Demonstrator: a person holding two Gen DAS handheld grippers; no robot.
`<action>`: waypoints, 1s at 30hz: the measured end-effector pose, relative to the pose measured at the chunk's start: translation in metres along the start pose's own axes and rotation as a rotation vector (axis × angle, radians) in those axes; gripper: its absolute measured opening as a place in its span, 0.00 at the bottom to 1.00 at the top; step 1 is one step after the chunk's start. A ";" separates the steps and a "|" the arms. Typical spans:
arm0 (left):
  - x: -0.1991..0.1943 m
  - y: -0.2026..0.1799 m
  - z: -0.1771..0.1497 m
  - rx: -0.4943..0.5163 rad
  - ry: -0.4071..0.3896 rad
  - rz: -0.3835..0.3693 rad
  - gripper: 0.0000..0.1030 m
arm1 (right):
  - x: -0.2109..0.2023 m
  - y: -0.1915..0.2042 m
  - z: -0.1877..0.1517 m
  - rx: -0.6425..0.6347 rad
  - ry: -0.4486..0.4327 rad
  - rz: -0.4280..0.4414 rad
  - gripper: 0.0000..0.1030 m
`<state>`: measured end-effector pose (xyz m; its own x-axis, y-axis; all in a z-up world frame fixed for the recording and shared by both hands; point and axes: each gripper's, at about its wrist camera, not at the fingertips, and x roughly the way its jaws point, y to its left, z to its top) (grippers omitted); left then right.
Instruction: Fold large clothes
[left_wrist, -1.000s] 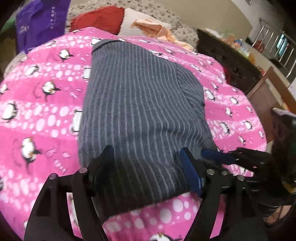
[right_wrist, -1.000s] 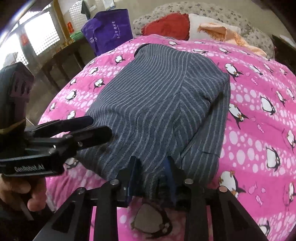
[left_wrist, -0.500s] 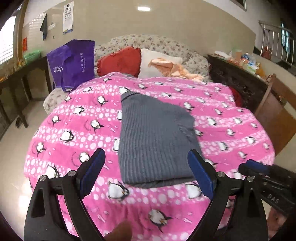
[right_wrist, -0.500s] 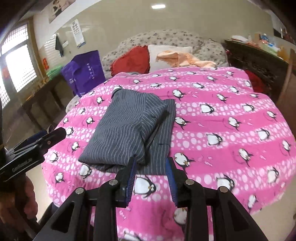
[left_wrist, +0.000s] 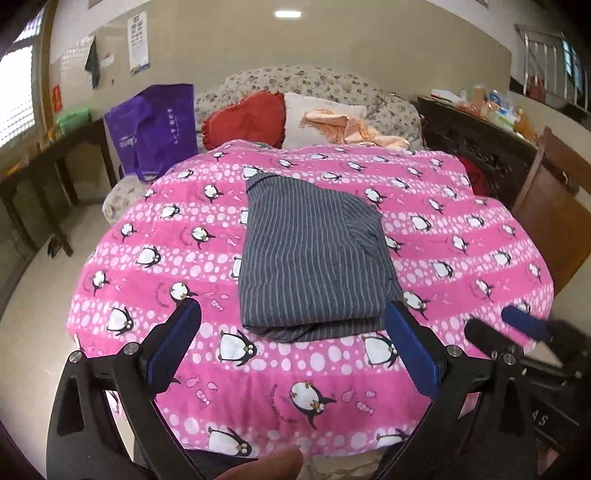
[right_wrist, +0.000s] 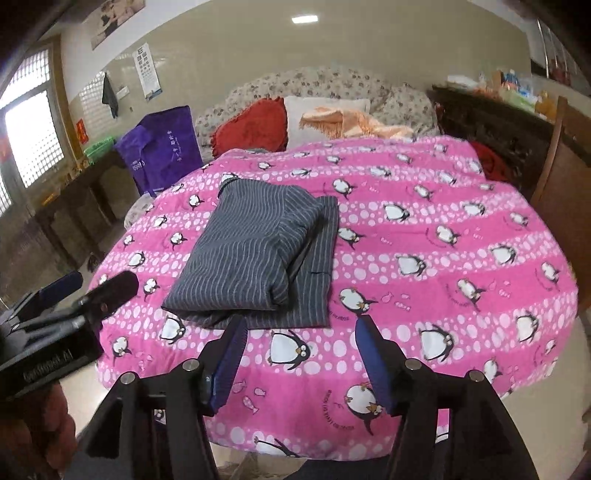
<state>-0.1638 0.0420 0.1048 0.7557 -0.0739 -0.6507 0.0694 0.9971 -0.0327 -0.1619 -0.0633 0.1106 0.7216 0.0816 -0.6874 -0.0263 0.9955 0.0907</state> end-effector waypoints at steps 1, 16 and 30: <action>0.000 0.000 -0.001 0.003 0.002 -0.001 0.97 | -0.002 0.002 0.000 -0.007 -0.010 -0.010 0.58; 0.003 0.010 -0.001 -0.030 0.010 0.008 0.97 | -0.011 0.009 -0.001 -0.022 -0.067 -0.046 0.61; 0.013 0.009 -0.017 -0.023 0.032 0.024 0.97 | 0.001 0.007 -0.018 0.000 -0.039 -0.036 0.61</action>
<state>-0.1639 0.0507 0.0833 0.7355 -0.0499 -0.6757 0.0365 0.9988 -0.0341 -0.1738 -0.0557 0.0980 0.7488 0.0434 -0.6613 0.0002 0.9978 0.0657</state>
